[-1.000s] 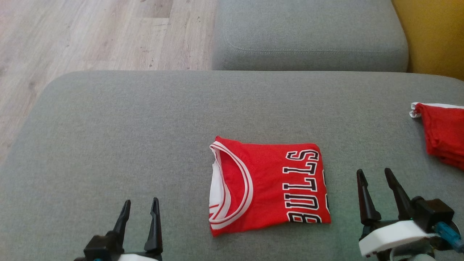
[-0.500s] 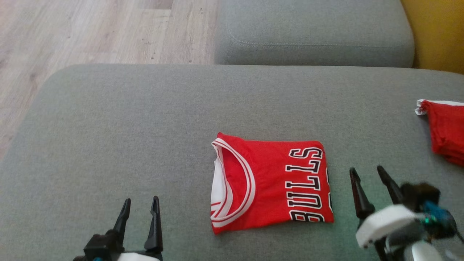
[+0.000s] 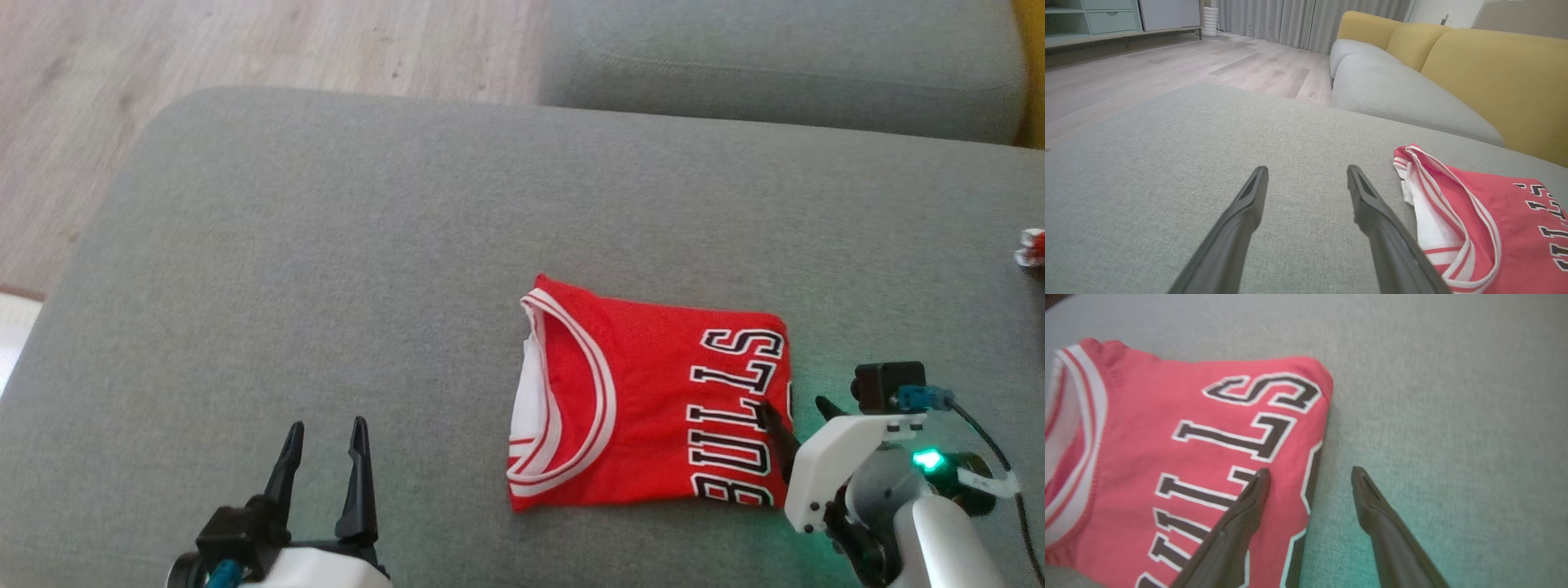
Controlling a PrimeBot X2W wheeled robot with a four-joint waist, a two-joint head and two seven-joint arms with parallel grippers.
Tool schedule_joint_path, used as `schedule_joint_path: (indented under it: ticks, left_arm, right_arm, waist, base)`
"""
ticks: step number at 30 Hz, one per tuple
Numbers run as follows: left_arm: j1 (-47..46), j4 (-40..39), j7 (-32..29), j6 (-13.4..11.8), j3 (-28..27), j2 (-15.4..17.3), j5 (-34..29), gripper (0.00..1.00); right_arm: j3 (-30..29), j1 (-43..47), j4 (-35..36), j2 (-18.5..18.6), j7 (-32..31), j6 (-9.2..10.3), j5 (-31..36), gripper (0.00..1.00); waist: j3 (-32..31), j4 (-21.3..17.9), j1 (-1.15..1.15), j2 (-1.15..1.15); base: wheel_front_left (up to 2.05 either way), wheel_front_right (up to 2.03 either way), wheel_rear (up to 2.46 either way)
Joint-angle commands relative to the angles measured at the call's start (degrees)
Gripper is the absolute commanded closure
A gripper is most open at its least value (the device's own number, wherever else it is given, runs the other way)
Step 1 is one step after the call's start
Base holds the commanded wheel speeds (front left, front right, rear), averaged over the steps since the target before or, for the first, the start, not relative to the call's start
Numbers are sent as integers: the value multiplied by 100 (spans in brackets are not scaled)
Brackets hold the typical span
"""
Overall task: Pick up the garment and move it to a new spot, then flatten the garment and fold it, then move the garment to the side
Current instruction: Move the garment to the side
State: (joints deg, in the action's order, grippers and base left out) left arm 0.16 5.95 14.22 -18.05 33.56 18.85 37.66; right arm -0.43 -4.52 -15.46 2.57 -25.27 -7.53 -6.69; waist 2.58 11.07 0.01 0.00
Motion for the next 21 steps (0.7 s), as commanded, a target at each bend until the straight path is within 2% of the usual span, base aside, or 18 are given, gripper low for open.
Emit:
schedule_joint_path:
  ticks: [1, 8, 9, 10, 13, 16, 21]
  left_arm:
    - [-313, -118, 73, 46, -232, -7, -81, 0]
    - [-355, -71, 75, 101, -285, -80, -138, 0]
    - [-356, -62, 76, 109, -296, -90, -147, 0]
    - [-355, -54, 76, 118, -305, -99, -156, 0]
    - [-362, -46, 76, 157, -306, -119, -206, 0]
    - [-388, -57, 77, 179, -296, -138, -267, 0]
    - [-460, -103, 77, 213, -308, -187, -351, 0]
  right_arm:
    - [86, -382, 39, 31, -51, 4, -122, 0]
    - [138, -566, -350, 31, -15, 4, -262, 1]
    - [163, -598, -385, 31, 5, 4, -256, 37]
    - [184, -630, -417, 31, 25, 4, -256, 55]
    - [206, -767, -440, 31, 189, 4, -248, 100]
    - [111, -914, -414, 32, 362, 4, -156, 100]
    - [-49, -1096, -243, 184, 471, 4, -47, 100]
  waist:
    - [126, 142, -1, 0]
    - [262, 262, -1, 0]
    - [276, 262, -1, 0]
    - [289, 254, -1, 0]
    - [325, 169, -1, 0]
    - [362, -5, -1, 0]
    - [468, -533, -1, 0]
  base:
    - [0, 0, 0]
    - [0, 0, 0]
    - [0, 0, 0]
    - [0, 0, 0]
    - [0, 0, 0]
    - [0, 0, 0]
    - [0, 0, 0]
